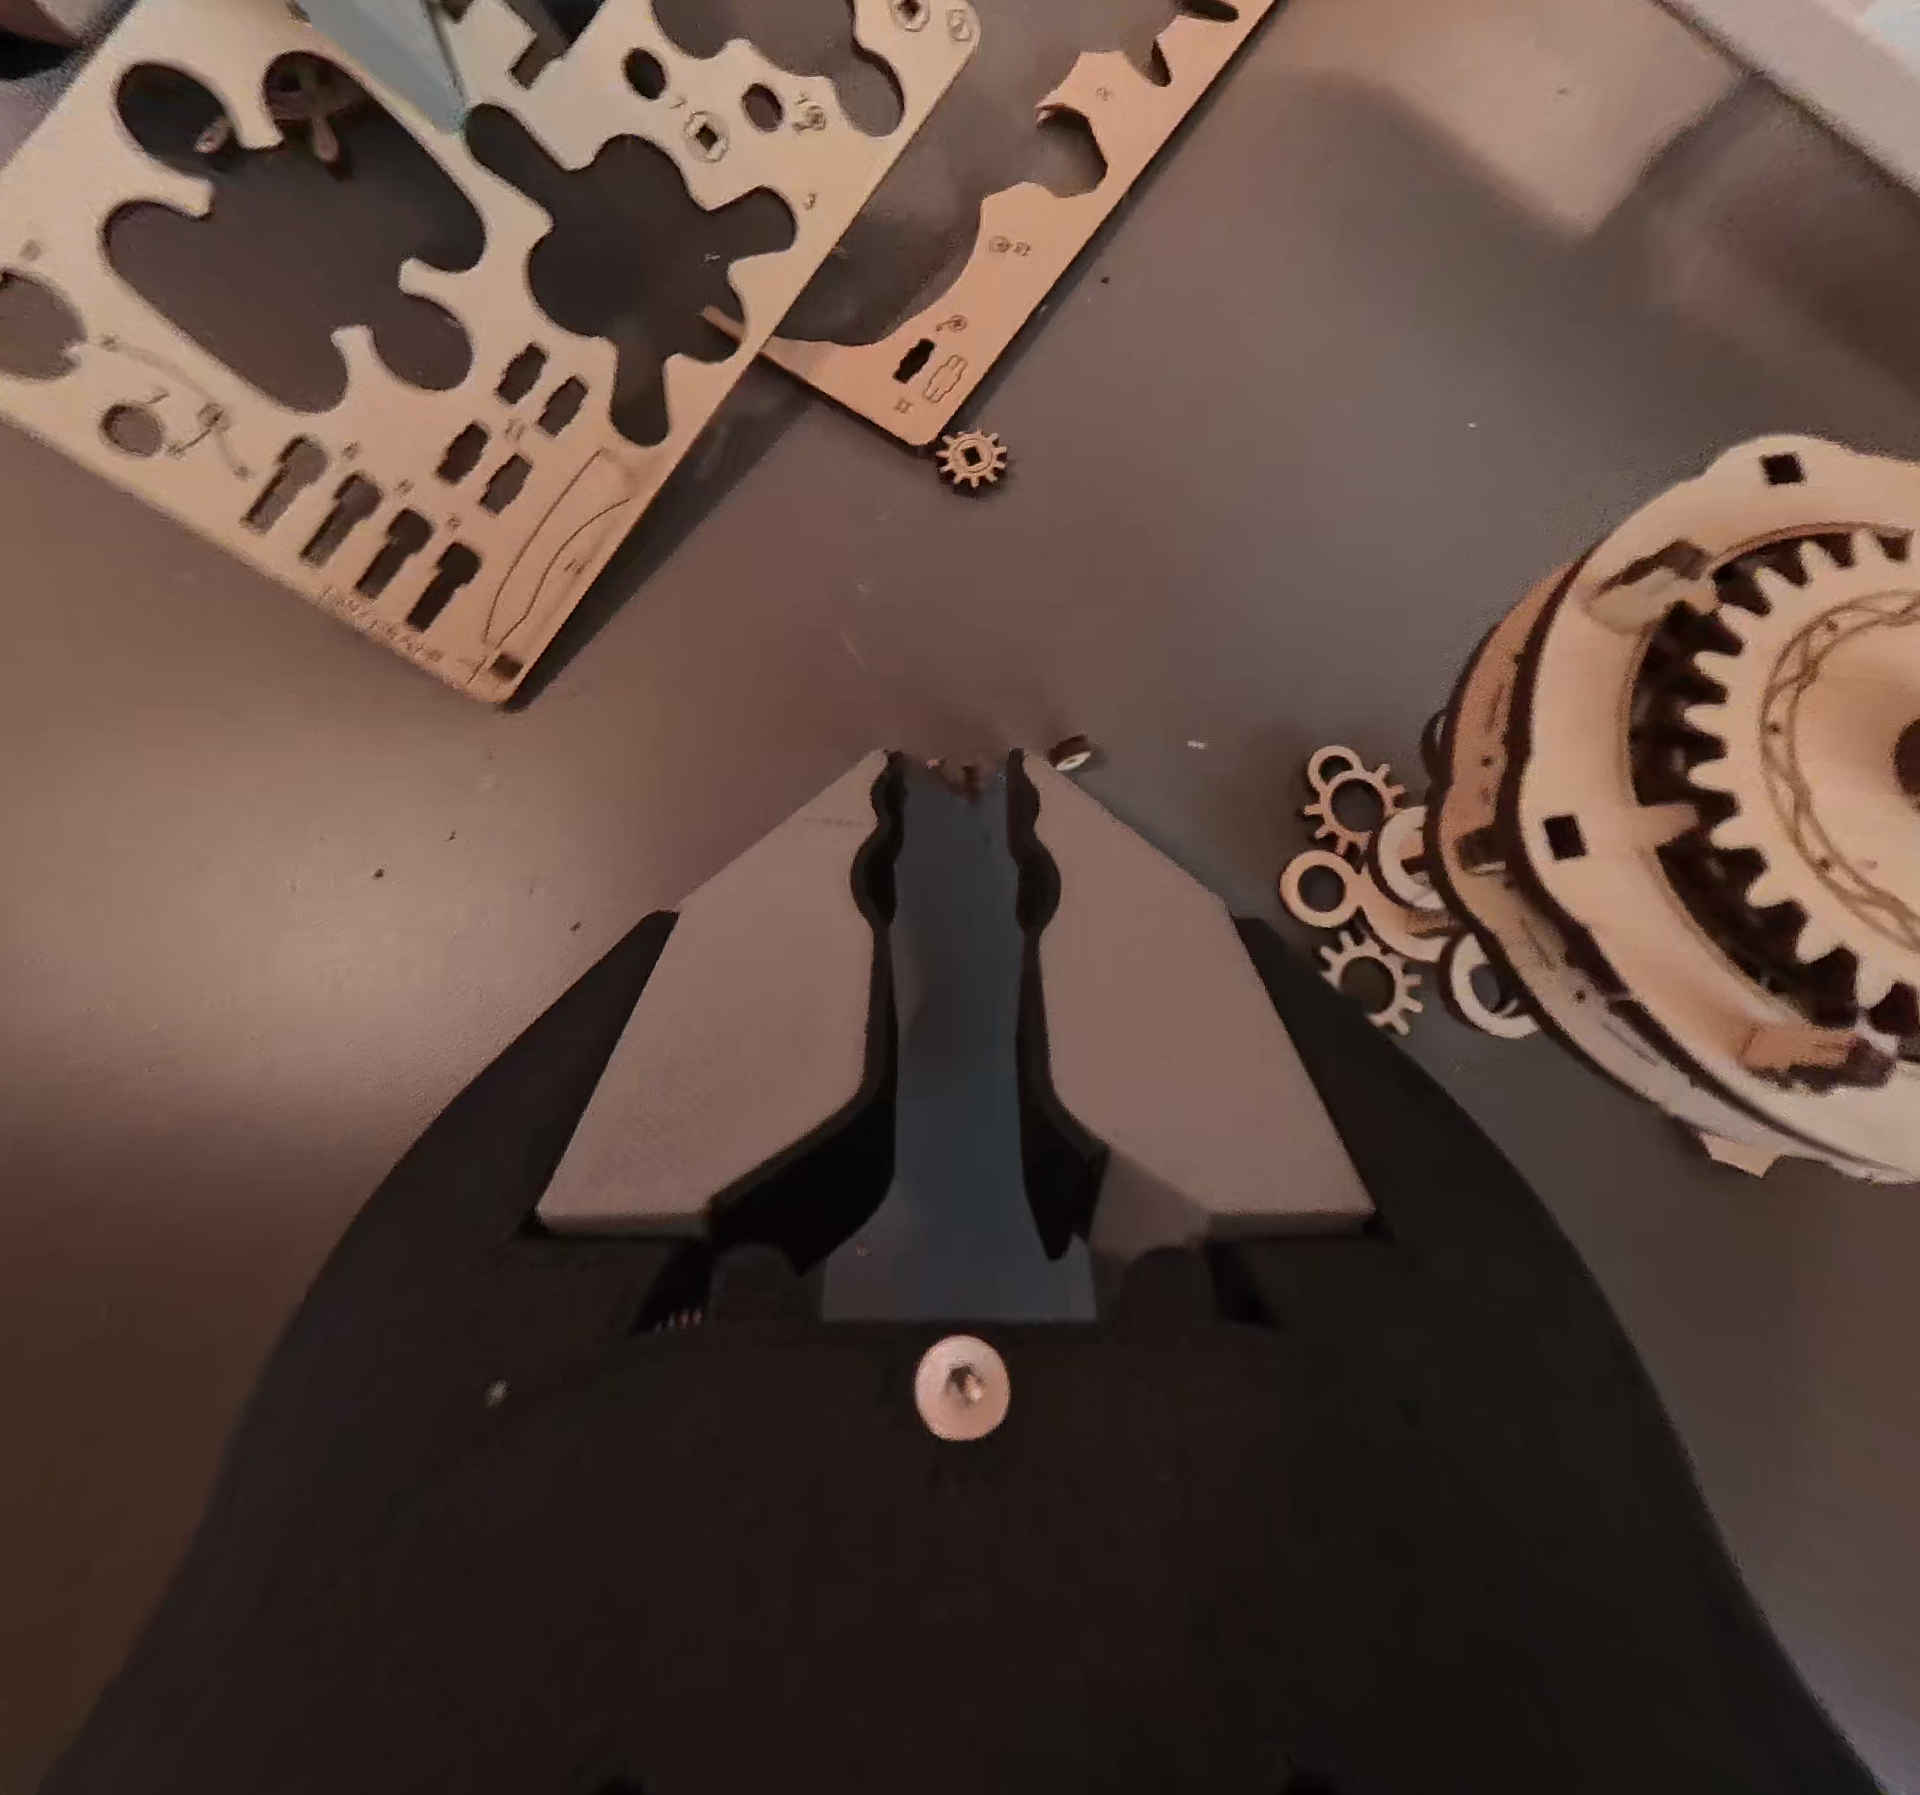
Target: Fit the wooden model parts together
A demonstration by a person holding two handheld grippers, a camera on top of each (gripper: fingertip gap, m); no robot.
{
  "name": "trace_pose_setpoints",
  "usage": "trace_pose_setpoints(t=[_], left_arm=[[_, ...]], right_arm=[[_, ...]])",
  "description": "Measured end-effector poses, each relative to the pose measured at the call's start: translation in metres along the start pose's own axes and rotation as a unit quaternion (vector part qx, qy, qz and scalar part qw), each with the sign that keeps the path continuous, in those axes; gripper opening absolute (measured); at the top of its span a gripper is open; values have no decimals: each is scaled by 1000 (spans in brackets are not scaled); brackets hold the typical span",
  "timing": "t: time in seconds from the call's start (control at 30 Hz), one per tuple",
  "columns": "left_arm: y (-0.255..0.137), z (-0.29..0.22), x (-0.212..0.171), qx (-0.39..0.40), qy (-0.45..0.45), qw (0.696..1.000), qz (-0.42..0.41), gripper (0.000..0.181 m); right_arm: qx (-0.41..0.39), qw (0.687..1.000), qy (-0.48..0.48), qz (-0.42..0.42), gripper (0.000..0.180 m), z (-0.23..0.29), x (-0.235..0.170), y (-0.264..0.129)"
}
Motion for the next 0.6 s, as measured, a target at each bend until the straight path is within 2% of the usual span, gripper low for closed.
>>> trace_pose_setpoints(t=[0.07,0.1,0.3,0.37,0.6], left_arm=[[1,-5,-1,-12,1,1000,0,31],[1,-7,-2,-18,-1,1000,-2,30],[7,-46,-22,-81,-24,996,-13,9],[15,-59,-33,-87,-23,996,7,22],[39,-81,-53,-26,9,999,23,55]], right_arm=[[-2,1000,1,0,12,-2,2,2],[0,1000,0,2,0,-2,2,2],[-32,999,-38,1,0,2,-3,-8],[-46,998,-39,-9,0,3,-4,-17],[-111,993,-18,-24,0,3,-26,-54]])
Point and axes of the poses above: each gripper's, where its closed fingertips meet, y out along the fingers, x out of its top, z = x × y across the jaws, the point moved 4 cm from there along -y, back along the fingers, and after that the axes turned 7 degrees about -z, right-handed, at the moved point
